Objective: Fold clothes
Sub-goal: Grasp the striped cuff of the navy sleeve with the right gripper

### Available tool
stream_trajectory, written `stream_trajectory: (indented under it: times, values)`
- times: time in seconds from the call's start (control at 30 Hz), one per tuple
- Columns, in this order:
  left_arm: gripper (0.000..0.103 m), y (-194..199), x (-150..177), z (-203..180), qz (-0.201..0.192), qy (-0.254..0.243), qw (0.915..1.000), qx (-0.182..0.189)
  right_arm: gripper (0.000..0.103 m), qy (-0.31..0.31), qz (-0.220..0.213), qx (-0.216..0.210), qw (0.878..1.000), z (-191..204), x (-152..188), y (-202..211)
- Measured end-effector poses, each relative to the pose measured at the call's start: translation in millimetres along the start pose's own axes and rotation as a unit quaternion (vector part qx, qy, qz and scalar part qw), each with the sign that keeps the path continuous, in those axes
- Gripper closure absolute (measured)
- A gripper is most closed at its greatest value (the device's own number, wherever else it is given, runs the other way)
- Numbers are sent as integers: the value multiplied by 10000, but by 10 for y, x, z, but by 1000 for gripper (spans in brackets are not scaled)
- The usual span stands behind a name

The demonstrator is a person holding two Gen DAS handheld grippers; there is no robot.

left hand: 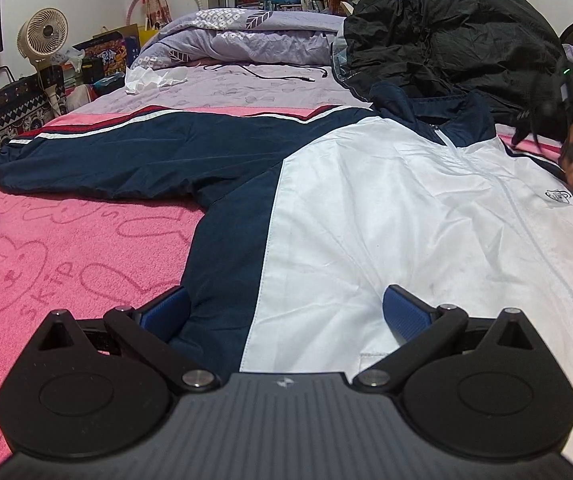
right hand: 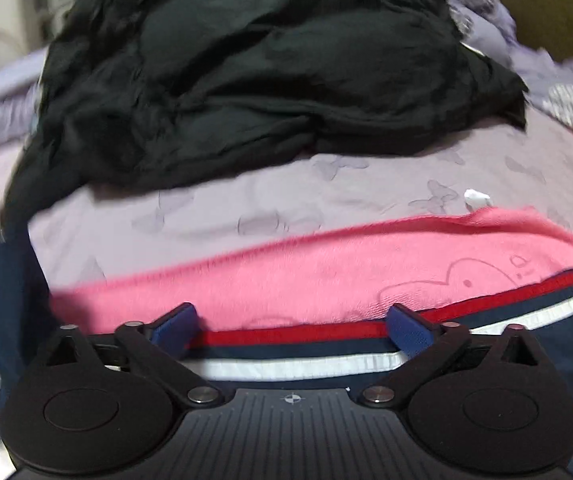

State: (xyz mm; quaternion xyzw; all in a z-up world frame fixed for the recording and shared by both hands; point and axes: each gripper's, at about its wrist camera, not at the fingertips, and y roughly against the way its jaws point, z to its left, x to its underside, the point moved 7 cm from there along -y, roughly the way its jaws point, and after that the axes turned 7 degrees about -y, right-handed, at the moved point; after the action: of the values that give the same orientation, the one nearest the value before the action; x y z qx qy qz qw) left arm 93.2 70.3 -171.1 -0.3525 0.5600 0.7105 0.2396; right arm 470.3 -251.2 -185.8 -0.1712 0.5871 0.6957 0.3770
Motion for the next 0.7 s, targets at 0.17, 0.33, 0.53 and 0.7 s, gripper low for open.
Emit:
stream_trajectory:
  times: [0.17,0.33,0.53,0.7]
  values:
    - [0,0,7,-2,-5,5,10000,2,11,-1306,-608,-1077,9837,-835,55,826]
    - [0,-4,4,-3,-4,-3,10000,-6,10,-2401,-1542,40,9584,-2488,42,1524]
    - [0,-2,4,-9,7,-32,10000,-34,20,-3734,-1658,394,9119,-3782,-26,1538]
    - [0,-2,4,-7,16,-39,10000,-33,53,-4420,-1941,660,8733,-4061,-73,1513]
